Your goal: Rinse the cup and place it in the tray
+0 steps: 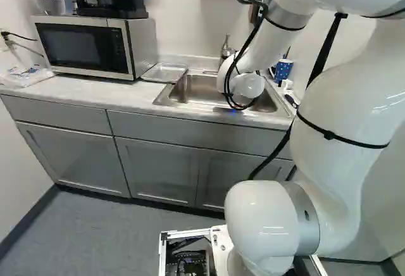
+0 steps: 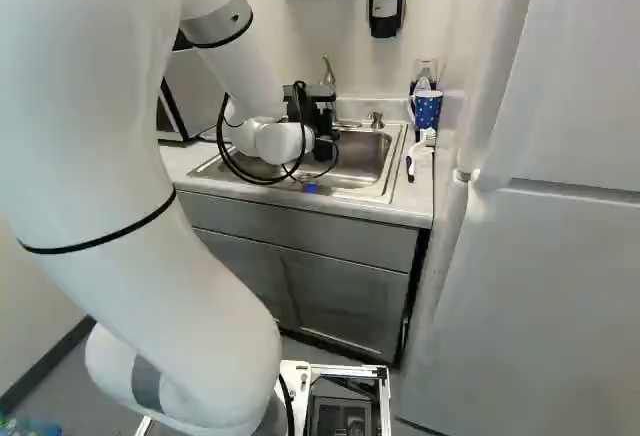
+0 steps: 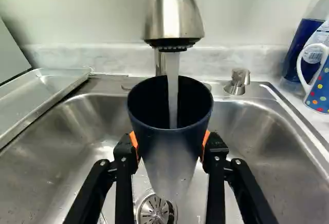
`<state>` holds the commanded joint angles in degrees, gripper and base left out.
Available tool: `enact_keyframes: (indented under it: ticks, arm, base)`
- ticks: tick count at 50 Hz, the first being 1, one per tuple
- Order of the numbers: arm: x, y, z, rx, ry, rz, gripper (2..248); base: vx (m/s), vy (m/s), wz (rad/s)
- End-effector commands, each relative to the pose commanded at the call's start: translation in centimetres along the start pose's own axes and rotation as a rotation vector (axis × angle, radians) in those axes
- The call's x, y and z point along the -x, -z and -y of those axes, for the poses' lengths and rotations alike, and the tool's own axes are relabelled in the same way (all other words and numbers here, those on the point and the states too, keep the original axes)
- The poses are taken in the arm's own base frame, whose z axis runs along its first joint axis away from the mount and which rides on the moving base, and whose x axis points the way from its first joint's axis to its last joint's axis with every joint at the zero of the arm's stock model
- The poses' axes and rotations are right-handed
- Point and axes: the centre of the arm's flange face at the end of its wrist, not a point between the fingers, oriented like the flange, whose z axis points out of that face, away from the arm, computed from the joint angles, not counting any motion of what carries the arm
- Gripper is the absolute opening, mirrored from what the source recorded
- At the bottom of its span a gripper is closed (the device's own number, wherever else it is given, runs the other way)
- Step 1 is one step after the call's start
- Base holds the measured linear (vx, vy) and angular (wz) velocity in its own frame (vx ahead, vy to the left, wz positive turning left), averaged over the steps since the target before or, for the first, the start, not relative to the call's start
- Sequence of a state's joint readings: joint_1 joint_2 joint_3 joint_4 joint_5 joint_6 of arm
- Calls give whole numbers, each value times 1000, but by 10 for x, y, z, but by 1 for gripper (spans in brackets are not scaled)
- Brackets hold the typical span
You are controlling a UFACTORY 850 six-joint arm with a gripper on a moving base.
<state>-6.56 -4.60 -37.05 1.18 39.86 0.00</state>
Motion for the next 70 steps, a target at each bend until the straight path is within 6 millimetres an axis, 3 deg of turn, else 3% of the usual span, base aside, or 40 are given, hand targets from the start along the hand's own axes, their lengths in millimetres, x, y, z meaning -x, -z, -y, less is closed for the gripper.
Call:
enact_keyframes:
  ticks: [70]
  arm:
    - [0,0,0,0,0,0,126]
  base:
    - [0,0,0]
